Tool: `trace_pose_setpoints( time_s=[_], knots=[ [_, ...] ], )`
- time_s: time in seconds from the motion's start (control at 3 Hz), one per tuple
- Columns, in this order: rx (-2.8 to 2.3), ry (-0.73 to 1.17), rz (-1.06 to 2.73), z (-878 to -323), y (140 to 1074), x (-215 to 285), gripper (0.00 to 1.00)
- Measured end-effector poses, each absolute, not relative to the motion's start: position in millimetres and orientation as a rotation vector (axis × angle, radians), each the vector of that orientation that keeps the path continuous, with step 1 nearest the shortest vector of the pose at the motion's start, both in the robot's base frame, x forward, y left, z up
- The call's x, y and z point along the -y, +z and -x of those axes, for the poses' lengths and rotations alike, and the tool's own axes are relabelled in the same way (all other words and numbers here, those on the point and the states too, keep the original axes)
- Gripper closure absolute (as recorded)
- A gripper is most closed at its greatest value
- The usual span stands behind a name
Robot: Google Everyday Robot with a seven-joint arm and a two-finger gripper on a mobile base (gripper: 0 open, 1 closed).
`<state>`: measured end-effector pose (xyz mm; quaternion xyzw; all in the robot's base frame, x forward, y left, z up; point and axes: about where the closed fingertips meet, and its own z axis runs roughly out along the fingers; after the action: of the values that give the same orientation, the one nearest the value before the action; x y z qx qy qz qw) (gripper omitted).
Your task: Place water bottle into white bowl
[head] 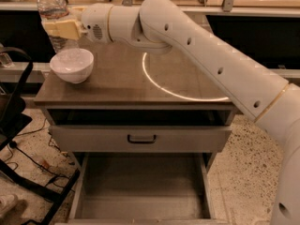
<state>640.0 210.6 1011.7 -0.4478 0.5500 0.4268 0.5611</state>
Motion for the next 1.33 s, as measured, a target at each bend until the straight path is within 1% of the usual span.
trace_pose_setpoints(
  time_s=[0.33, 1.33],
  knots=[
    [-1.311, 1.024, 1.077, -649, 999, -221, 1.00],
    [-1.323, 1.033, 1.058, -675, 965, -222, 1.00]
  ],
)
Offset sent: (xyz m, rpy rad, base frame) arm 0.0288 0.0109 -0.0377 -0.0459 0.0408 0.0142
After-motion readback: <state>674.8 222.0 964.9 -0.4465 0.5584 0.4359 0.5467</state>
